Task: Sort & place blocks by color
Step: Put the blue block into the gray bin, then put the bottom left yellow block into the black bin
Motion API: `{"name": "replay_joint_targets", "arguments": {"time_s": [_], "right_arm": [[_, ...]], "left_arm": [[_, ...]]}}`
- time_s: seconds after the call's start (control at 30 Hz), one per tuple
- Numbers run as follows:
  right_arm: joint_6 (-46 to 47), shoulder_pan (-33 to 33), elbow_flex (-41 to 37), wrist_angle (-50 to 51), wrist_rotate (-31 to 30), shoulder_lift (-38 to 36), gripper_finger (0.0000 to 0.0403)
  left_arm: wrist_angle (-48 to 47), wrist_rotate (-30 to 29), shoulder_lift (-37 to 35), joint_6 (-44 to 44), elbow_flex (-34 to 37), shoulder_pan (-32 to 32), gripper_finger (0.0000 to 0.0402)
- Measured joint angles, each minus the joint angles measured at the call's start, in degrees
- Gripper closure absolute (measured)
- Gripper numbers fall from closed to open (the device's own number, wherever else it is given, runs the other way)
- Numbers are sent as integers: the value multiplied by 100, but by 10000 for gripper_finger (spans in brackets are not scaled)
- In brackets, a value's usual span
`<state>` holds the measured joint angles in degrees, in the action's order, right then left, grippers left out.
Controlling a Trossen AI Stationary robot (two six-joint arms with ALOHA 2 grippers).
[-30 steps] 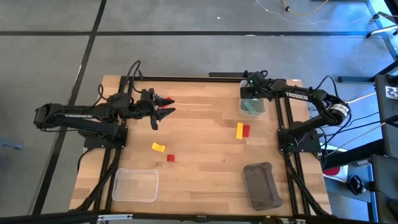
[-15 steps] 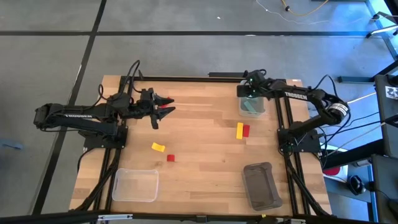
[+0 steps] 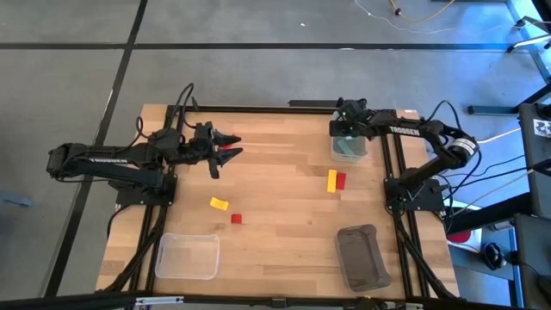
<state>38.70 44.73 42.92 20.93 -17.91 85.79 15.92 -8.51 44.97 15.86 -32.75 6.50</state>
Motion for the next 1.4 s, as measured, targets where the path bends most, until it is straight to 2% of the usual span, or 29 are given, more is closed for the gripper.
{"name": "replay_joint_targets", "arguments": {"time_s": [0.13, 0.27, 0.43, 0.8, 1.1, 1.2, 1.4], "right_arm": [[-157, 0, 0, -102, 155, -131, 269], [-487, -1, 0, -44, 621, -170, 269], [-685, 0, 0, 509, 551, -170, 269], [-915, 0, -2, 781, 704, -167, 267], [-909, 0, -2, 772, 720, -167, 163], [-920, 0, -2, 769, 724, -167, 148], [-1135, -1, 0, 776, 903, -318, 143]], "left_arm": [[0, 0, 0, 0, 0, 0, 217], [0, 0, 0, 0, 0, 2, 217], [0, 0, 0, 0, 0, 1, 217], [0, 0, 1, 0, -2, 2, 217], [0, 0, 0, 0, -2, 1, 217], [0, 0, 0, 1, -2, 1, 217], [0, 0, 0, 2, -2, 0, 217]]}}
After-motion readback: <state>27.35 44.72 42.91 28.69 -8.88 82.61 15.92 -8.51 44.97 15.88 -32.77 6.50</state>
